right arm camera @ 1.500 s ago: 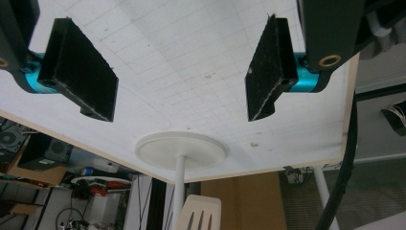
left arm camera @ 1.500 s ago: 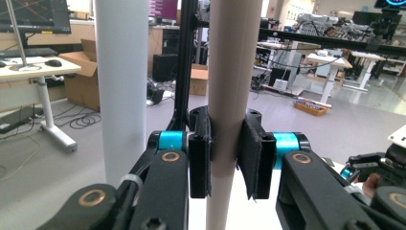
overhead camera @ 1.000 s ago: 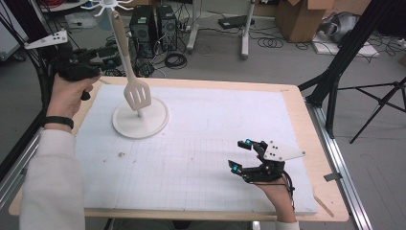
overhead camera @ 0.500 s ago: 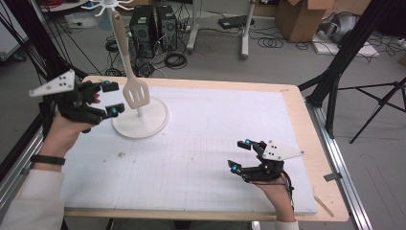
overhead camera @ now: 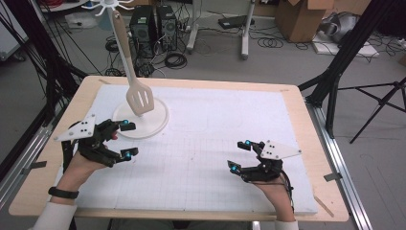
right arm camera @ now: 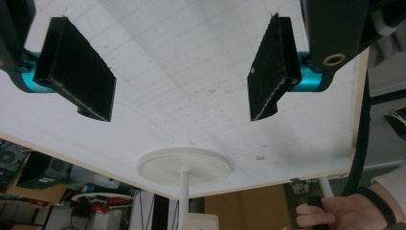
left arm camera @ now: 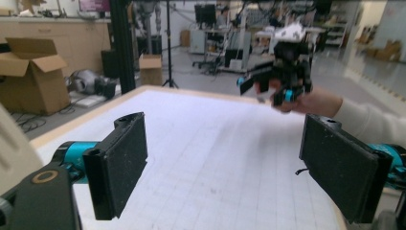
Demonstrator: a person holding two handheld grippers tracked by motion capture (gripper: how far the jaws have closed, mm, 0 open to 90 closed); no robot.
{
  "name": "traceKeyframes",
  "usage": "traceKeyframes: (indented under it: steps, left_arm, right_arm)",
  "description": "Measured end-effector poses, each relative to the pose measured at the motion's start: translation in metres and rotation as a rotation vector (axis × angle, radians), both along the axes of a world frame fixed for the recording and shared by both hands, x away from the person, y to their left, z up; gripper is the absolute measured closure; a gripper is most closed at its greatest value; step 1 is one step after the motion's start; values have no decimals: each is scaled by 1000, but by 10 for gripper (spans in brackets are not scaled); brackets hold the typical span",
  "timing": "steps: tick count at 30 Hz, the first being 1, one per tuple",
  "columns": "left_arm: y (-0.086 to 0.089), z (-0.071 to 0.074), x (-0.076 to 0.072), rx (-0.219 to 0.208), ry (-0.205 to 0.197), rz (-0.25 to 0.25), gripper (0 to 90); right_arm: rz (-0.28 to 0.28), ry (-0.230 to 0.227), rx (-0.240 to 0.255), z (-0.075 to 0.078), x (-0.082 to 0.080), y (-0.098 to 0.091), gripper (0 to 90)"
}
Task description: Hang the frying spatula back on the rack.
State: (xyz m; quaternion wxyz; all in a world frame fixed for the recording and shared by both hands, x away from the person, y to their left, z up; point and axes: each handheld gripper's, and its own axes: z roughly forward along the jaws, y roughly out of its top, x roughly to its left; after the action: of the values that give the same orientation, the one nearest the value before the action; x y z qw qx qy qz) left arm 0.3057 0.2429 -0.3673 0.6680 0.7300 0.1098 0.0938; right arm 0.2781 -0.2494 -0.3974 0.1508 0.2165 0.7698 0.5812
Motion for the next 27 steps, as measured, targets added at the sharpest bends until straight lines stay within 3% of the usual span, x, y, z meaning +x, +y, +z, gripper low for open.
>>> traceKeyframes:
  steps: [2, 5, 10, 15, 17, 23, 27]
  left_arm:
    - [-2, -8, -3, 43, -2, 6, 171]
    - [-4, -19, -6, 46, 4, -15, 171]
    - [-8, -34, -10, 87, 2, -3, 170]
    - [-7, -40, -12, 89, 7, 0, 170]
    - [-5, -42, -14, 78, -7, 7, 170]
    - [1, -46, -15, 79, 3, 23, 172]
    - [1, -49, -15, 87, 11, 30, 171]
  right_arm:
    - [-5, 3, -9, -2, 0, -1, 235]
    - [-10, 16, -12, -4, 0, -2, 221]
    - [-8, 20, -17, -6, 2, -4, 202]
    - [-15, 42, -21, -8, 4, -5, 184]
    - [-14, 38, -22, -8, 4, -5, 183]
    - [-17, 38, -15, -8, 4, -6, 182]
    - [-15, 43, -37, -10, 4, -5, 182]
